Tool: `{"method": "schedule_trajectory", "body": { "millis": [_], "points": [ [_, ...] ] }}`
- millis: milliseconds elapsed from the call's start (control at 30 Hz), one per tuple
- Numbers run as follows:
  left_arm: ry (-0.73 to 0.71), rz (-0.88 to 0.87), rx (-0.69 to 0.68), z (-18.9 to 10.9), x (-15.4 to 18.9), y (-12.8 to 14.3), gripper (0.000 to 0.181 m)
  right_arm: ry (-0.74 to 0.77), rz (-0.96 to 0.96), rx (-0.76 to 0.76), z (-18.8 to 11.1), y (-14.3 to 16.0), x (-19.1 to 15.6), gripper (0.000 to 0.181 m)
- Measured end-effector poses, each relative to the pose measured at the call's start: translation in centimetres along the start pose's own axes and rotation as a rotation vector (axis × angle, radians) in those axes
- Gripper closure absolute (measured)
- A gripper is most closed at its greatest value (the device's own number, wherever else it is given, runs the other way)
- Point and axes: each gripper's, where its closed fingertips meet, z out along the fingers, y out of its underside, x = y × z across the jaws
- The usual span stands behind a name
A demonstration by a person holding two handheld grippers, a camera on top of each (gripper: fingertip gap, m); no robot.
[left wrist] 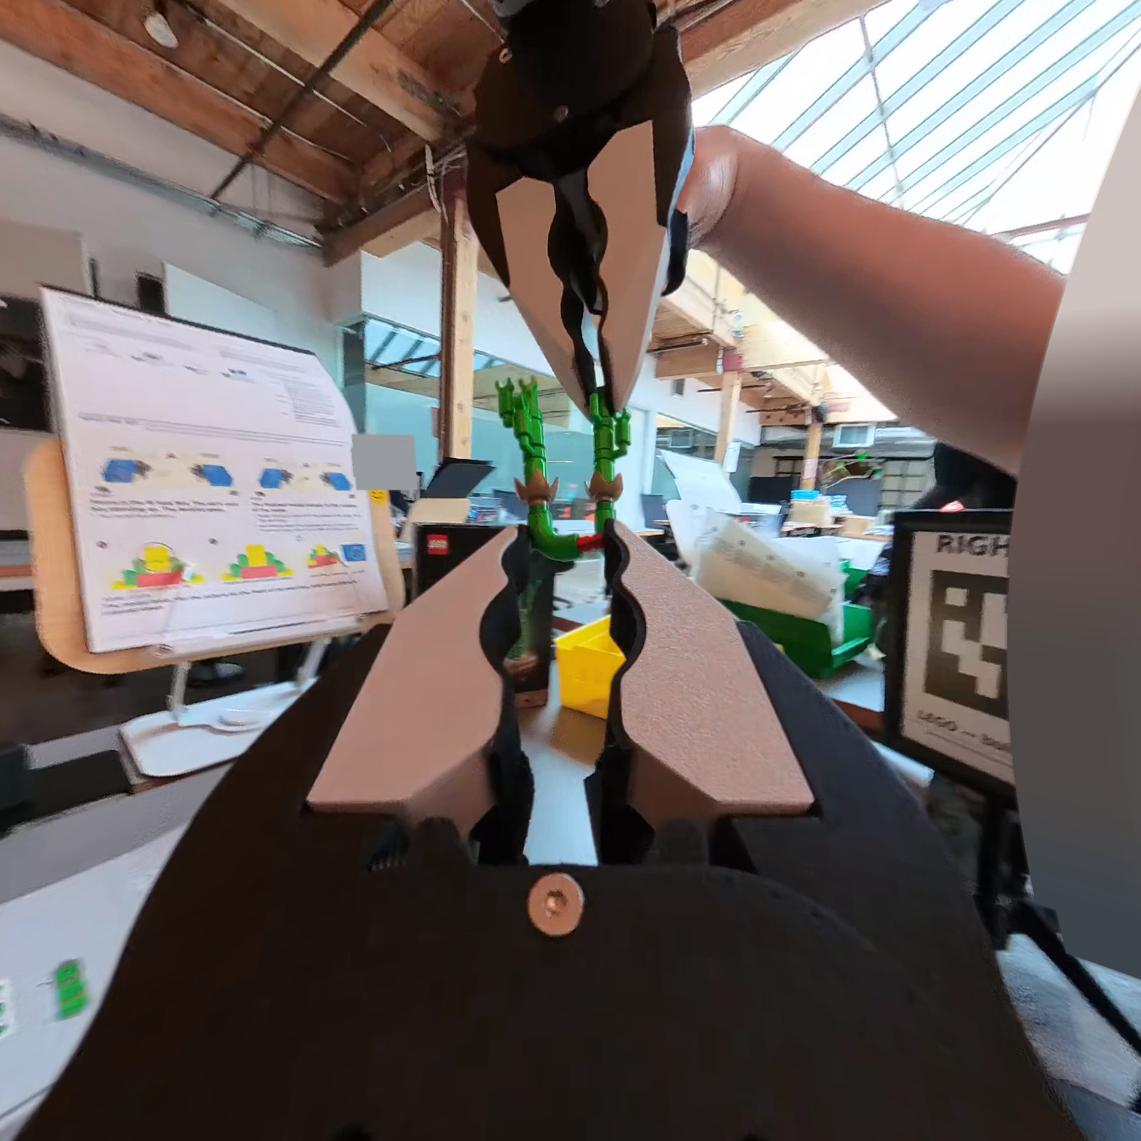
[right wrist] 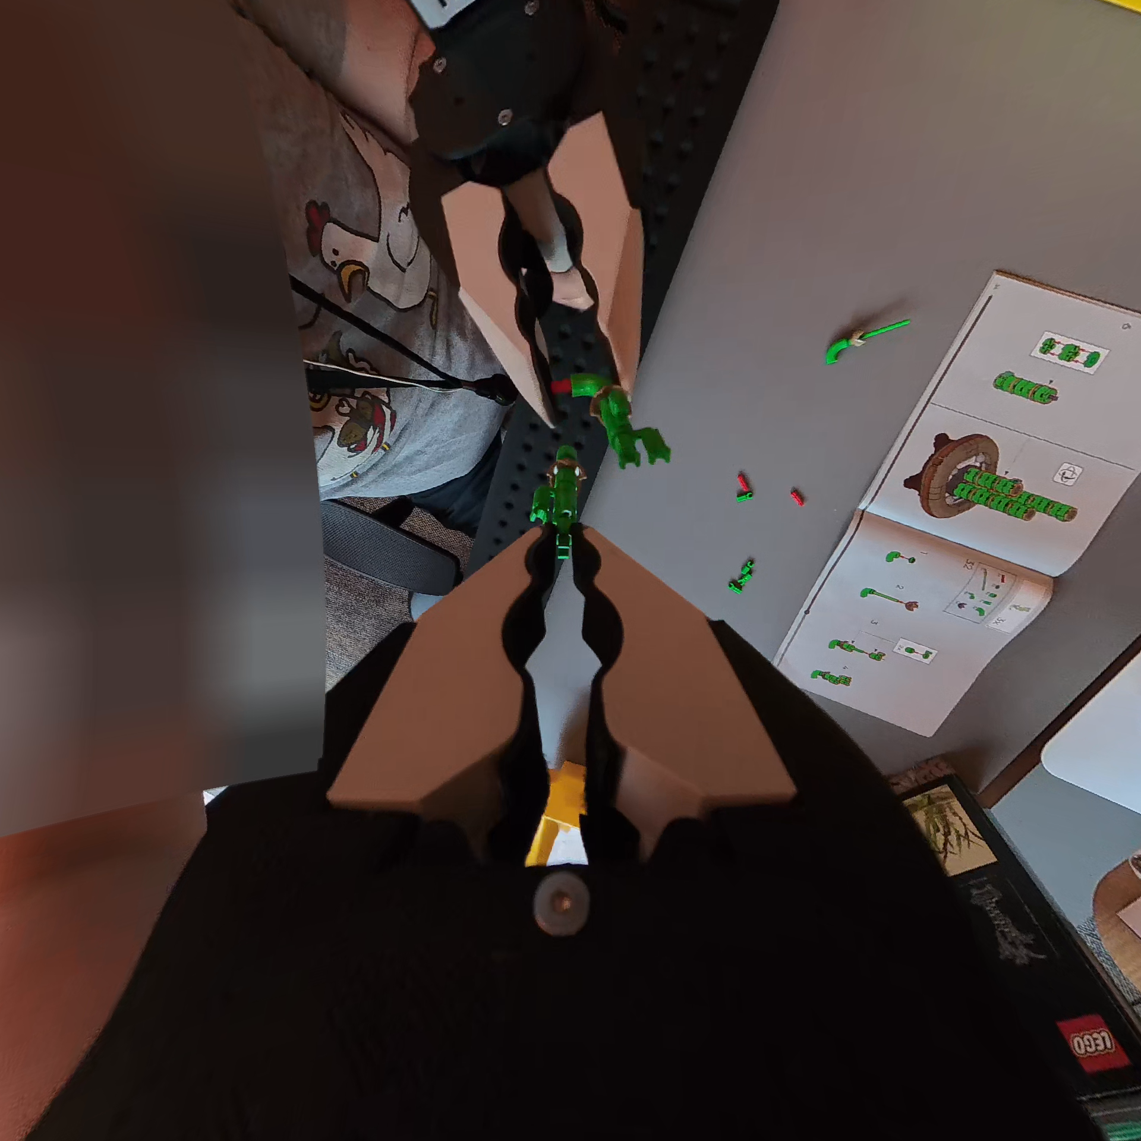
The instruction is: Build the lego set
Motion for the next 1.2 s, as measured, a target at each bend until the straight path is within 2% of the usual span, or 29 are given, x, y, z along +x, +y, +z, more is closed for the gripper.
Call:
{"method": "schedule_trajectory", "body": {
  "millis": [33, 167, 367, 433, 600, 733, 933, 1200],
  "points": [
    [0.02, -0.046, -0.002, 0.0, 0.0, 0.0, 0.159, -0.002, -0.006, 0.002, 0.0, 0.0, 0.0, 0.177],
    [0.082, -0.154, -0.001, 0.0, 0.0, -0.1, 0.159, -0.005, -0.008, -0.006, 0.3, 0.1, 0.2, 0.177],
    [0.103, -0.137, 0.007, 0.0, 0.4, 0.1, 0.159, -0.01, 0.01, -0.012, 0.5, 0.3, 0.6, 0.177],
    [0.051, -0.055, -0.001, -0.1, -0.2, 0.4, 0.159, 0.001, 0.036, -0.012, 0.4, 0.4, 0.9, 0.177],
    [-0.176, 0.352, -0.015, -0.5, -1.7, 0.4, 0.159, 0.037, 0.175, 0.032, -0.1, 0.5, 2.5, 0.178],
    [-0.253, 0.56, -0.001, -0.3, -1.3, 0.0, 0.158, 0.004, 0.336, 0.093, 0.3, -0.3, 3.0, 0.178],
    [-0.29, 0.6, -0.005, -0.3, -1.5, 0.3, 0.158, -0.022, 0.382, 0.068, 1.2, -0.1, 2.5, 0.178],
    [-0.338, 0.672, -0.03, -0.3, -1.6, 0.3, 0.158, -0.034, 0.38, 0.107, 0.6, -0.6, 2.5, 0.178]
  ]
}}
